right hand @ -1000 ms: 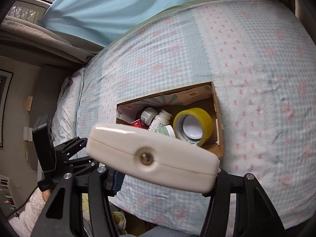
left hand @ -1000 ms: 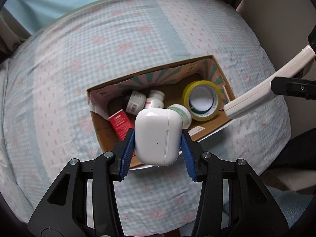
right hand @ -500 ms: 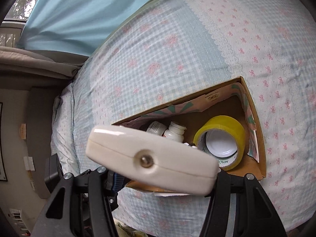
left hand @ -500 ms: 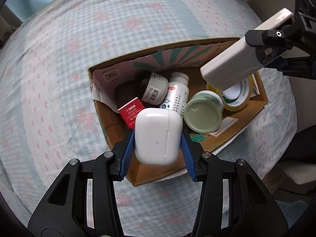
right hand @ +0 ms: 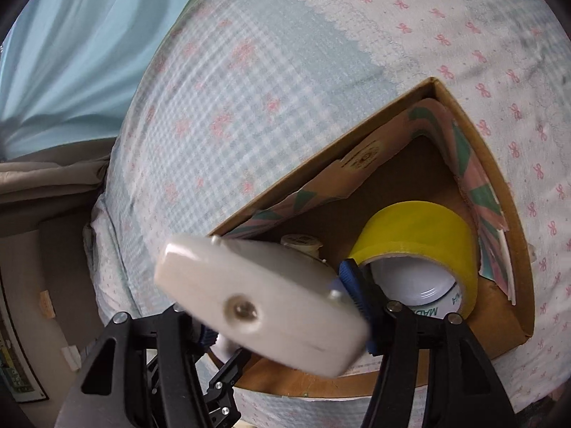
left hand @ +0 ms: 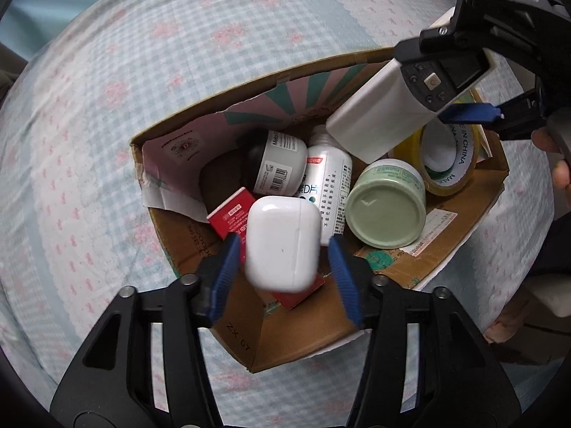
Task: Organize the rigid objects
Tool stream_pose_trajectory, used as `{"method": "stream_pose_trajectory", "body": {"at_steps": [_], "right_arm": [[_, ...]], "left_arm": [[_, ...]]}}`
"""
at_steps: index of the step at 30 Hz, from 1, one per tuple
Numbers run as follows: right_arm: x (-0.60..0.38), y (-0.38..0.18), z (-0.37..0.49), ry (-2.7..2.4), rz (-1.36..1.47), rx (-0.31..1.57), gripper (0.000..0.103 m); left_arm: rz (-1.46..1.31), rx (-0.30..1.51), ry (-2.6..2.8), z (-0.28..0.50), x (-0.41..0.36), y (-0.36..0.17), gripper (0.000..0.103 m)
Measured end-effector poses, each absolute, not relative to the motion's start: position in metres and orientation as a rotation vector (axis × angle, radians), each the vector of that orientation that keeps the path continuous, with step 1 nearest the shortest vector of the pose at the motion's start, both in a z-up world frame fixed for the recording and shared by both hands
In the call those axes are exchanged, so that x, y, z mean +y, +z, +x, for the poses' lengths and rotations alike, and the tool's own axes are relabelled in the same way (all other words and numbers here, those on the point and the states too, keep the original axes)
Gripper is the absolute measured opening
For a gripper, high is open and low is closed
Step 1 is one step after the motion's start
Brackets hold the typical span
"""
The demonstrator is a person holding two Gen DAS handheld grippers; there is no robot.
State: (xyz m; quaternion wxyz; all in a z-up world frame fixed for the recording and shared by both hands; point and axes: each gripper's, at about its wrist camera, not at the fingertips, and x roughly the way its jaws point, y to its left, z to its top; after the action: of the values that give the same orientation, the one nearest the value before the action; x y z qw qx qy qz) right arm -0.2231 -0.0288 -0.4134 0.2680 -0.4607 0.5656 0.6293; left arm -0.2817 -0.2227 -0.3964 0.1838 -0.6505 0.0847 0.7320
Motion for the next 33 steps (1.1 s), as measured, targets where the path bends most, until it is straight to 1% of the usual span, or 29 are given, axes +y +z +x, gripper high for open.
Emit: {"method": "stream_pose_trajectory", "body": {"at_steps": [1,2,5,8,12,17,23,28,31,33], "right_arm": [[-0.028,-0.412,-0.219,1.668,-1.233,1.516,0.092],[-0.028,-0.410,-0.216,1.644,-1.248,1.502,0.103],[-0.033,-0.405,-0.210,1.630,-1.311,1.423,0.103],[-0.037,-0.398,-0.206,1.649,-1.331,1.353,0.103],[-0.041,-0.394,-0.197,1.649,-1.347,1.336,0.103],[-0.045,-0.386,-0.189,1.659,-1.334,1.335,0.103],[-0.050,-0.368,-0.180,1.691,-1.317,1.293,0.103],[-0.056,-0.347,-0.162,1.732,-1.325,1.277,0.103],[-0.062,-0.323,-0.148,1.785,-1.353,1.198,0.103],[-0.065,-0.303,-0.140,1.833,-1.368,1.113,0.103]], "left_arm": [[-1.838,0.241,2.071,-0.282,-0.223,-0.396,0.101],[-1.830,0.233,2.086,-0.282,-0.223,-0.394,0.103],[-1.854,0.178,2.076,-0.288,-0.226,-0.391,0.103],[-1.861,0.161,2.095,-0.289,-0.229,-0.385,0.103],[-1.859,0.128,2.112,-0.290,-0.234,-0.374,0.103],[-1.853,0.132,2.141,-0.284,-0.232,-0.361,0.103],[-1.815,0.133,2.184,-0.258,-0.228,-0.344,0.103],[-1.777,0.145,2.236,-0.243,-0.222,-0.315,0.103],[-1.736,0.115,2.294,-0.233,-0.217,-0.285,0.103],[-1.720,0.071,2.325,-0.226,-0.213,-0.265,0.103]]}}
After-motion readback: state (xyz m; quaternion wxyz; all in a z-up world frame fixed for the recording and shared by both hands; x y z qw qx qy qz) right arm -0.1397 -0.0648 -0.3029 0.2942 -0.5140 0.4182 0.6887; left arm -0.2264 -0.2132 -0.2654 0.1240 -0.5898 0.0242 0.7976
